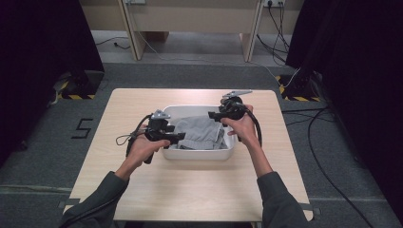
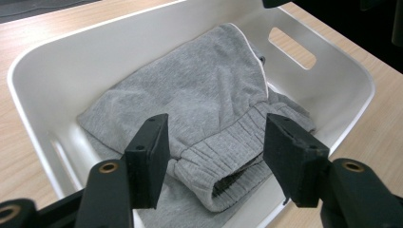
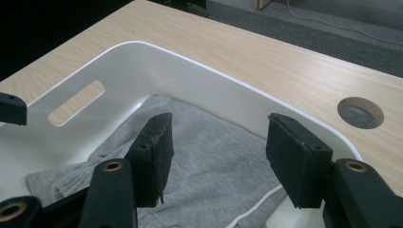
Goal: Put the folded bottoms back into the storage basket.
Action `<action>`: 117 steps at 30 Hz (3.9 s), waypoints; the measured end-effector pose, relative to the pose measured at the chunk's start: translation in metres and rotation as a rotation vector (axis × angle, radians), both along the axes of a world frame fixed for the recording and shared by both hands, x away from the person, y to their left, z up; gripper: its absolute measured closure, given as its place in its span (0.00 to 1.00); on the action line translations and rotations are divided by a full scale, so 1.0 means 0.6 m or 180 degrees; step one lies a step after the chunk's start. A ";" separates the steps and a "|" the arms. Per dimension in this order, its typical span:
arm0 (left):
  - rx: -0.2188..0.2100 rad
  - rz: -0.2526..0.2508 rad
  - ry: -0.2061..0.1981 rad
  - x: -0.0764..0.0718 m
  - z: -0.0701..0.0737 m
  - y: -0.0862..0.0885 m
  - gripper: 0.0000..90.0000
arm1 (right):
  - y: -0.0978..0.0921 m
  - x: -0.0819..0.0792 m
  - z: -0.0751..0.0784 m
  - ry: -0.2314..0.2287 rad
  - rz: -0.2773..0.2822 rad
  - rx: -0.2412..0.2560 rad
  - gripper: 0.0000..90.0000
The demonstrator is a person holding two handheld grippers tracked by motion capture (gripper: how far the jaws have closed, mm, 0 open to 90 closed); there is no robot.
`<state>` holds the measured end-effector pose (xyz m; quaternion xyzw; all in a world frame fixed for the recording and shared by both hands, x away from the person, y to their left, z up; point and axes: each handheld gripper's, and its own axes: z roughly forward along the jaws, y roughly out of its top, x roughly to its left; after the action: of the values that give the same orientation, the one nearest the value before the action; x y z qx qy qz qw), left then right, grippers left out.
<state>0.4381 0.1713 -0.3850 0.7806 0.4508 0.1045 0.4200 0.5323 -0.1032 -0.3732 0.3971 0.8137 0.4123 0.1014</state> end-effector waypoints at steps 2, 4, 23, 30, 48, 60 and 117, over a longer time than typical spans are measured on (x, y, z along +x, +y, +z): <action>-0.0022 0.0012 0.0002 -0.001 0.000 0.003 0.44 | -0.002 -0.002 0.003 -0.0016 0.0001 0.0010 0.47; -0.0047 0.0018 -0.0007 -0.003 0.001 0.006 0.43 | -0.003 -0.005 0.005 -0.0019 0.0000 0.0031 0.47; -0.0059 -0.0005 -0.0071 -0.029 0.011 0.028 0.26 | -0.023 -0.041 0.026 -0.0138 0.0029 0.0168 0.40; -0.0140 -0.0002 -0.0123 -0.055 0.019 0.042 0.25 | -0.039 -0.063 0.033 -0.0210 0.0054 0.0233 0.39; -0.0155 -0.0078 -0.0189 -0.117 0.010 0.057 0.25 | -0.078 -0.125 0.033 -0.0338 0.0103 0.0191 0.37; -0.0126 -0.0076 -0.0275 -0.162 -0.006 0.070 0.25 | -0.130 -0.181 0.017 -0.0412 0.0001 0.0267 0.37; 0.0438 0.0046 -0.0159 -0.271 -0.188 0.116 0.21 | -0.177 -0.371 -0.184 -0.0006 -0.0113 -0.0393 0.25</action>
<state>0.2754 0.2407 -0.4975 0.8015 0.4376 0.1577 0.3758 0.3095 -0.2096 -0.4834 0.4040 0.8303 0.3598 0.1338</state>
